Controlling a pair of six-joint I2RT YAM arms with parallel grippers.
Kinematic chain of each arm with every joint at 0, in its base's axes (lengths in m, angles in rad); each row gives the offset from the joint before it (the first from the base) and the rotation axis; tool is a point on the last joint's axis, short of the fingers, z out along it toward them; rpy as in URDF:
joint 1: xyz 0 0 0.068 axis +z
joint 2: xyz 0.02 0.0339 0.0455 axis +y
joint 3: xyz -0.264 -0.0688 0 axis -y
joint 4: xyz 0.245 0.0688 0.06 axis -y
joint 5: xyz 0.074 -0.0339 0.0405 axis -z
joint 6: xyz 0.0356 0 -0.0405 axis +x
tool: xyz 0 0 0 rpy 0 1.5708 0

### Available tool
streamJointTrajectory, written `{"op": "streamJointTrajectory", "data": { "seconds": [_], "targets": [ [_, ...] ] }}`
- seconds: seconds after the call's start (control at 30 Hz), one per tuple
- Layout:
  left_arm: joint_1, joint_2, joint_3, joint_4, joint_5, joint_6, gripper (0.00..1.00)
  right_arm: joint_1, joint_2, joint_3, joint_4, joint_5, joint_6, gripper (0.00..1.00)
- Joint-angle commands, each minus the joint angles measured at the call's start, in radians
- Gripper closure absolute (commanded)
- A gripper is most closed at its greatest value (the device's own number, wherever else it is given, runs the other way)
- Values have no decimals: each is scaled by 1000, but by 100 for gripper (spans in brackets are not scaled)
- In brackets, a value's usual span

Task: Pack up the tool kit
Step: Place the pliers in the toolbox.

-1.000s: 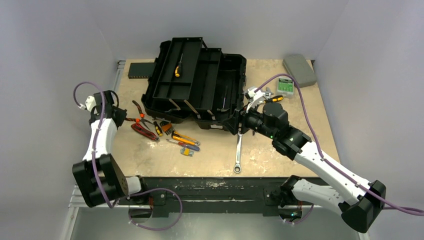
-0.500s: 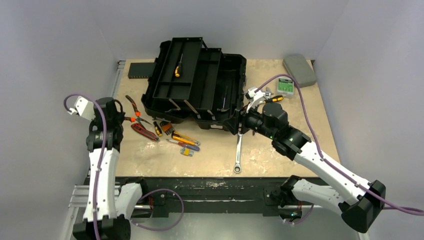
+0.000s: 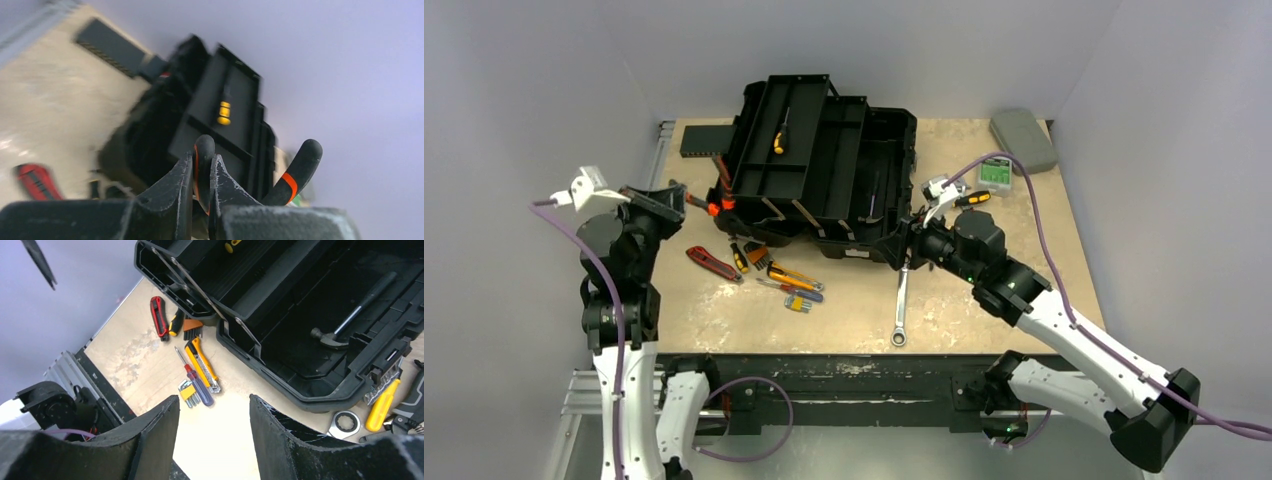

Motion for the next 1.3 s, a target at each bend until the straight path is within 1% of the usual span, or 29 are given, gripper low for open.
{"op": "streamJointTrajectory", "data": {
  "seconds": [0.0, 0.07, 0.2, 0.27, 0.4, 0.47, 0.57, 0.73, 0.87, 1.03, 1.17, 1.27],
  "targets": [
    [-15, 56, 50, 274, 402, -24, 100, 2, -29, -7, 23, 51, 27, 48],
    [-50, 75, 54, 322, 458, -31, 100, 2, -29, 2, 15, 61, 25, 47],
    [-162, 121, 54, 415, 504, -37, 100, 1, 12, 67, -18, 8, -15, 47],
    [-233, 159, 69, 432, 504, -11, 100, 2, 28, 98, -38, 15, -23, 47],
    [-342, 238, 111, 431, 491, 39, 100, 1, 26, 108, 4, 16, -13, 47],
    [-379, 268, 114, 477, 467, 47, 100, 1, 28, 115, 38, -5, 3, 46],
    [-435, 314, 120, 501, 428, 46, 100, 2, 44, 121, 112, -74, 16, 44],
    [-505, 390, 151, 503, 353, 17, 100, 2, 58, 75, 318, -191, 33, 34],
    [-537, 431, 172, 485, 325, 0, 100, 1, 86, 67, 408, -235, 50, 31],
    [-592, 465, 174, 498, 310, -5, 100, 1, 150, 122, 417, -226, 63, 33],
    [-631, 490, 174, 517, 303, -2, 100, 1, 200, 161, 416, -210, 77, 41],
    [-647, 508, 174, 524, 304, 1, 100, 2, 218, 162, 437, -203, 96, 44]
  ]
}}
